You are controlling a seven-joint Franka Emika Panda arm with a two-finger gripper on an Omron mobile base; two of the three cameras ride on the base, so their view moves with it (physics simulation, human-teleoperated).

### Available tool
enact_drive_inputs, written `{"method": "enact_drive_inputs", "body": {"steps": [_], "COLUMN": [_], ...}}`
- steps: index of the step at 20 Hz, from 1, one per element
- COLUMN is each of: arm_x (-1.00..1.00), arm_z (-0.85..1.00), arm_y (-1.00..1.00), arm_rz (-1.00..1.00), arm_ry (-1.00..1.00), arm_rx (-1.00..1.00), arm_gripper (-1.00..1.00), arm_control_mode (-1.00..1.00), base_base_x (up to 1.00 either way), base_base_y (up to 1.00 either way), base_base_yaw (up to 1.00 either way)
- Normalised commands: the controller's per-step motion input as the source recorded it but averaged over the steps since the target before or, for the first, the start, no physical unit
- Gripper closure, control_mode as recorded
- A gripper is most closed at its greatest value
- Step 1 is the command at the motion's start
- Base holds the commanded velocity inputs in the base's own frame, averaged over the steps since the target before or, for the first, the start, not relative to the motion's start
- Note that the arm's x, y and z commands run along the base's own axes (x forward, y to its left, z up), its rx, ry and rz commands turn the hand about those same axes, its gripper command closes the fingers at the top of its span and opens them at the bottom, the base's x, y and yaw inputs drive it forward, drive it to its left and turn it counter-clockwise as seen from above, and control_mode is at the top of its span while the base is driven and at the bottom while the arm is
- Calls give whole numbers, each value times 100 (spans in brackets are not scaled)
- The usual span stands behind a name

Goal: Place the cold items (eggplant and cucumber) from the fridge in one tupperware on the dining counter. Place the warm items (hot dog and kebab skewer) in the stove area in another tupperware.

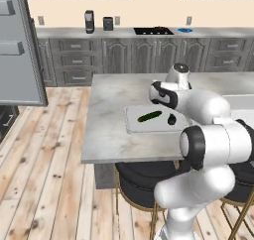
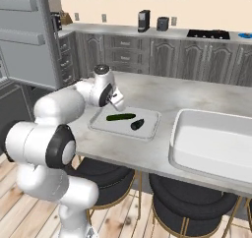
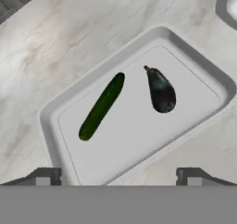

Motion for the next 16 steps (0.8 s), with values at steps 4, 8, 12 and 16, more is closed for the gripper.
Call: {"method": "enact_drive_inputs", "body": {"steps": [4,8,12,16], "arm_x": [-100,-100,-100,-100], "arm_z": [12,40,52,47], "arm_y": [0,0,10,22], "arm_rz": [3,19,29,26], "arm_ry": [-23,-6,3,20], "arm_rx": [-3,-21,-16,-1], "arm_gripper": [-100,-100,-100,-100], "arm_control_mode": [-100,-100,-100,-100], "base_base_x": [0,0,0,0], "base_base_y": [0,0,0,0], "base_base_yaw": [0,0,0,0]}}
